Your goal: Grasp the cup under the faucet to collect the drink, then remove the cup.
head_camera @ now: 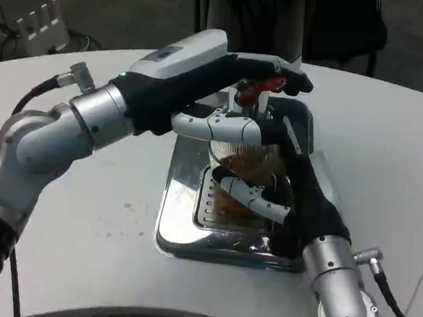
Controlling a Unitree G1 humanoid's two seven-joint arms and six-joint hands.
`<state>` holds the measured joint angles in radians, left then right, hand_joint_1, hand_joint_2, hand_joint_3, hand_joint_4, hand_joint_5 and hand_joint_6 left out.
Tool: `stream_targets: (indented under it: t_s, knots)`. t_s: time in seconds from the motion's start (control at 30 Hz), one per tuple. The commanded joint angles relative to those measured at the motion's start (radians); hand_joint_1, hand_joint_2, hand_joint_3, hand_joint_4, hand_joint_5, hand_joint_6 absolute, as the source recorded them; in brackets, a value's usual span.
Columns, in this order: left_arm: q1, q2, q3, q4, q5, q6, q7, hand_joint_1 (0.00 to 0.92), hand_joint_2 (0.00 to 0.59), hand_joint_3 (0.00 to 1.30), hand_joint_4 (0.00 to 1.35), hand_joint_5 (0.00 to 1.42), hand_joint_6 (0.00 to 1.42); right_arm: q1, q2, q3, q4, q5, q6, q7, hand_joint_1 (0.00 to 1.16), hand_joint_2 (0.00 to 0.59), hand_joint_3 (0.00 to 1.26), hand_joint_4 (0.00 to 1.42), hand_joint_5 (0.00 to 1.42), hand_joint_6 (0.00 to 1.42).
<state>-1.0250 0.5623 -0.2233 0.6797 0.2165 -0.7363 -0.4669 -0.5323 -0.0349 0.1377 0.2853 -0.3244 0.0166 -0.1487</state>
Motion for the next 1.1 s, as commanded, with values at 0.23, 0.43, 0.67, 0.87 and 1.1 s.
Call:
stream_targets:
  t_s: [0.23,0.43,0.67,0.87,1.1]
  knots:
    - [0.026,0.035,-0.024,0.052,0.069,0.029,-0.034,0.0,0.127,0.33,0.3,0.28,0.28,-0.009,0.06,-0.001,0.083,0.011,-0.058,-0.084,0.69,0.204,0.0,0.05,0.12,0.13]
    - [0.025,0.039,-0.025,0.064,0.073,0.024,-0.034,0.0,0.13,0.33,0.3,0.28,0.29,-0.013,0.084,0.007,0.114,-0.006,-0.076,-0.133,0.69,0.204,0.0,0.06,0.12,0.13]
    - [0.024,0.046,-0.026,0.074,0.078,0.019,-0.034,0.0,0.135,0.33,0.3,0.28,0.29,-0.013,0.115,0.024,0.154,-0.025,-0.077,-0.195,0.69,0.204,0.02,0.1,0.15,0.13]
    - [0.025,0.053,-0.025,0.08,0.078,0.015,-0.034,0.0,0.136,0.33,0.3,0.28,0.29,-0.014,0.128,0.031,0.164,-0.035,-0.071,-0.229,0.69,0.204,0.05,0.13,0.19,0.14]
    - [0.032,0.059,-0.024,0.074,0.078,0.014,-0.036,0.0,0.137,0.34,0.3,0.28,0.29,-0.026,0.168,0.043,0.194,-0.053,-0.066,-0.289,0.69,0.204,0.08,0.15,0.22,0.16]
